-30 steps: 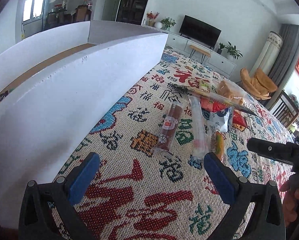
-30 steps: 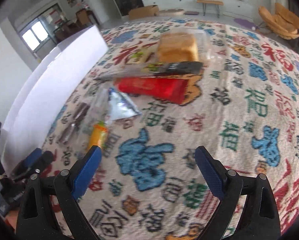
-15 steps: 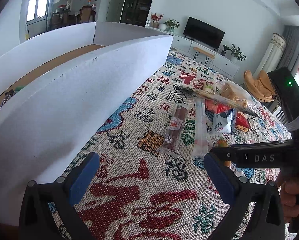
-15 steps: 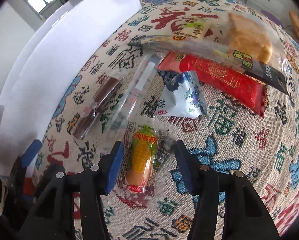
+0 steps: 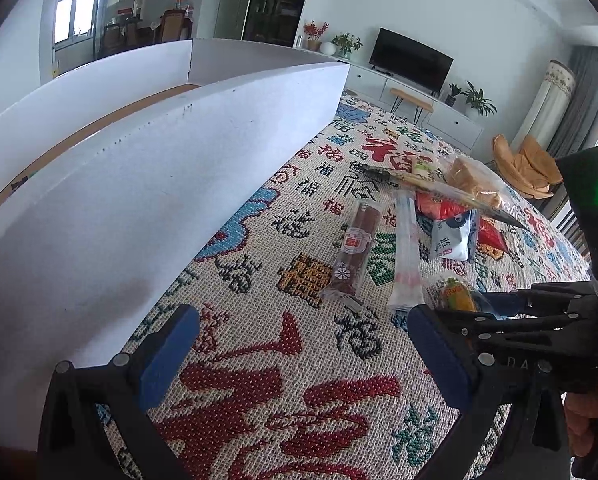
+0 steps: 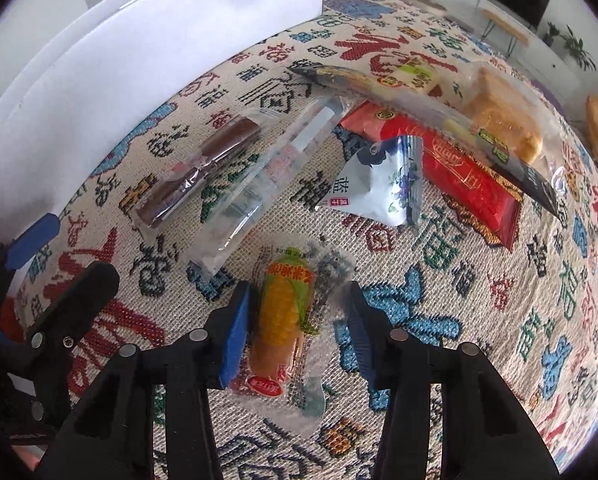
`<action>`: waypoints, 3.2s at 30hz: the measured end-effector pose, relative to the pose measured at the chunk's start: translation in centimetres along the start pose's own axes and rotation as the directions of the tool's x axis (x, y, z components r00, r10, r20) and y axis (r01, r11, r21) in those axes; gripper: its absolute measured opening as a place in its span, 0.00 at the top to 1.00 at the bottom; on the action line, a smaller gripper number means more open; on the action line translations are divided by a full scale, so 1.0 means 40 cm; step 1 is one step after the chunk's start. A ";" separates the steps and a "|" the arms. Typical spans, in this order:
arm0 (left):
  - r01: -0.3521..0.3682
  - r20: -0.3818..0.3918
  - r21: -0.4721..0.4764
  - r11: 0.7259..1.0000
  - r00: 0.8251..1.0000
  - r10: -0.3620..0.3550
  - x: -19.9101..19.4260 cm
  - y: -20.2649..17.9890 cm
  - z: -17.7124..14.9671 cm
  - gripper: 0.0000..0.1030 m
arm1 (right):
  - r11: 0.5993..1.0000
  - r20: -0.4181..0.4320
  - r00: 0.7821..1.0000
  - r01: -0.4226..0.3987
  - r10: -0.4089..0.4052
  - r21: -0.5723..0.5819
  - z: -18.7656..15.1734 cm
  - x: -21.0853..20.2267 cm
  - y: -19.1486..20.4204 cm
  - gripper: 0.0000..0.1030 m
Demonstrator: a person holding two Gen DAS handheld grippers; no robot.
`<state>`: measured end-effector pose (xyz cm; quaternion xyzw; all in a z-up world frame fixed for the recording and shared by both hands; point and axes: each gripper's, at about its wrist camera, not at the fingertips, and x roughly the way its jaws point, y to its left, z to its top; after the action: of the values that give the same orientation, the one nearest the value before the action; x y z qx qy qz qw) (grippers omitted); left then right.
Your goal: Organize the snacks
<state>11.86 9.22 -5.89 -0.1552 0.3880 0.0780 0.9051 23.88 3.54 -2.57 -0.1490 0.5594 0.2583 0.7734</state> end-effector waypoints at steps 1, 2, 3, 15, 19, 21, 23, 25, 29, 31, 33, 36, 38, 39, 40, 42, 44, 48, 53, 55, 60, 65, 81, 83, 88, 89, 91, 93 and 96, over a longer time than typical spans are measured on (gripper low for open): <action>0.002 -0.001 0.001 1.000 1.000 -0.002 0.000 -0.001 0.000 0.00 | 1.000 0.007 1.000 -0.008 0.008 0.013 -0.007 -0.003 -0.005 0.60; 0.007 -0.002 0.000 1.000 1.000 -0.007 0.001 -0.001 0.001 0.00 | 0.999 0.015 1.000 -0.023 0.023 0.031 -0.006 -0.004 -0.012 0.61; 0.016 -0.004 -0.004 1.000 1.000 -0.016 0.001 0.001 0.001 0.00 | 0.998 0.025 0.999 -0.043 0.041 0.054 -0.011 -0.009 -0.024 0.63; 0.185 -0.076 -0.055 0.981 0.979 -0.189 0.045 0.010 0.038 0.15 | 0.929 0.167 0.963 -0.251 0.212 0.270 -0.128 -0.119 -0.180 0.79; 0.082 -0.176 0.120 0.989 0.983 -0.060 0.117 -0.054 0.084 0.41 | 0.896 0.191 0.947 -0.309 0.258 0.318 -0.166 -0.127 -0.223 0.78; 0.040 -0.182 0.217 0.975 0.983 0.000 0.149 -0.090 0.105 0.42 | 0.887 0.209 0.940 -0.326 0.268 0.328 -0.171 -0.134 -0.240 0.78; 0.018 -0.196 0.284 0.959 0.980 0.039 0.182 -0.119 0.120 0.43 | 0.882 0.215 0.936 -0.338 0.279 0.328 -0.177 -0.142 -0.253 0.78; 0.020 -0.184 0.349 0.937 0.982 0.047 0.192 -0.141 0.122 0.61 | 0.874 0.213 0.931 -0.355 0.297 0.333 -0.181 -0.148 -0.265 0.78; 0.061 -0.186 0.407 0.912 0.982 0.017 0.166 -0.138 0.103 0.83 | 0.865 0.191 0.927 -0.371 0.323 0.337 -0.192 -0.150 -0.276 0.78; 0.076 -0.188 0.389 0.918 0.982 -0.002 0.143 -0.116 0.085 0.84 | 0.874 0.174 0.931 -0.362 0.321 0.324 -0.198 -0.149 -0.273 0.78; 0.092 -0.198 0.350 0.932 0.980 -0.023 0.116 -0.086 0.070 0.84 | 0.895 0.150 0.942 -0.331 0.299 0.298 -0.199 -0.140 -0.257 0.77; 0.109 -0.206 0.275 0.955 0.977 -0.052 0.072 -0.039 0.054 0.84 | 0.947 0.099 0.968 -0.248 0.232 0.206 -0.200 -0.127 -0.204 0.75; 0.131 -0.196 0.223 0.966 0.977 -0.087 0.040 -0.012 0.052 0.84 | 0.977 0.062 0.983 -0.181 0.175 0.115 -0.207 -0.116 -0.159 0.71; 0.140 -0.179 0.204 0.969 0.978 -0.104 0.019 -0.004 0.055 0.84 | 0.986 0.039 0.988 -0.151 0.148 0.072 -0.216 -0.107 -0.136 0.70; 0.145 -0.161 0.197 0.970 0.980 -0.114 0.000 0.001 0.058 0.84 | 0.993 0.038 0.993 -0.114 0.113 0.029 -0.226 -0.103 -0.115 0.71; 0.157 -0.138 0.202 0.967 0.982 -0.131 -0.037 0.002 0.056 0.84 | 0.999 0.065 0.996 -0.053 0.054 -0.003 -0.239 -0.114 -0.094 0.82; 0.170 -0.122 0.209 0.963 0.982 -0.147 -0.065 -0.001 0.054 0.84 | 0.997 0.098 0.993 -0.069 0.065 0.041 -0.243 -0.136 -0.101 0.82; 0.219 -0.101 0.166 0.961 0.974 -0.205 -0.128 0.009 0.053 0.84 | 0.998 0.166 0.985 -0.053 0.044 0.046 -0.227 -0.199 -0.095 0.82; 0.267 -0.027 0.080 0.960 0.964 -0.266 -0.226 0.063 0.128 0.84 | 0.997 0.274 0.959 -0.069 0.073 -0.025 -0.150 -0.314 -0.014 0.93; 0.264 0.003 0.035 0.964 0.964 -0.265 -0.257 0.112 0.176 0.84 | 0.992 0.315 0.941 -0.109 0.123 -0.062 -0.092 -0.357 0.042 0.93; 0.162 0.050 -0.049 0.986 0.986 -0.159 -0.296 0.252 0.257 0.84 | 0.972 0.358 0.904 -0.197 0.232 -0.131 0.059 -0.408 0.174 0.93; 0.117 0.093 -0.044 0.992 0.989 -0.112 -0.348 0.319 0.246 0.84 | 0.973 0.258 0.938 -0.223 0.230 -0.056 0.119 -0.319 0.162 0.81; 0.099 0.063 -0.044 0.994 0.993 -0.096 -0.342 0.348 0.181 0.84 | 0.979 0.020 0.994 -0.106 0.111 -0.171 0.123 0.030 0.154 0.59; 0.098 0.056 -0.063 0.993 0.994 -0.095 -0.330 0.359 0.179 0.84 | 0.976 0.039 0.991 -0.119 0.128 -0.181 0.118 -0.003 0.155 0.77; 0.123 0.050 -0.094 0.988 0.992 -0.118 -0.311 0.360 0.175 0.84 | 0.977 0.028 0.991 -0.127 0.133 -0.169 0.101 -0.034 0.140 0.98; 0.125 0.052 -0.088 0.988 0.991 -0.120 -0.313 0.354 0.177 0.84 | 0.978 0.031 0.992 -0.114 0.121 -0.175 0.098 -0.034 0.140 0.98; 0.125 0.055 -0.074 0.989 0.991 -0.121 -0.319 0.345 0.177 0.84 | 0.979 0.061 0.992 -0.098 0.110 -0.177 0.090 -0.038 0.148 0.89; 0.120 0.060 -0.065 0.991 0.991 -0.116 -0.328 0.338 0.180 0.84 | 0.981 0.051 0.991 -0.113 0.122 -0.157 0.092 -0.027 0.150 0.78; 0.119 0.070 -0.068 0.990 0.991 -0.115 -0.339 0.341 0.182 0.84 | 0.982 0.042 0.993 -0.102 0.110 -0.158 0.103 0.011 0.165 0.51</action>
<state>3.92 24.23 5.68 -0.2078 0.3453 0.0439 0.9141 23.50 11.23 -1.25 -0.1723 0.5250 0.3457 0.7584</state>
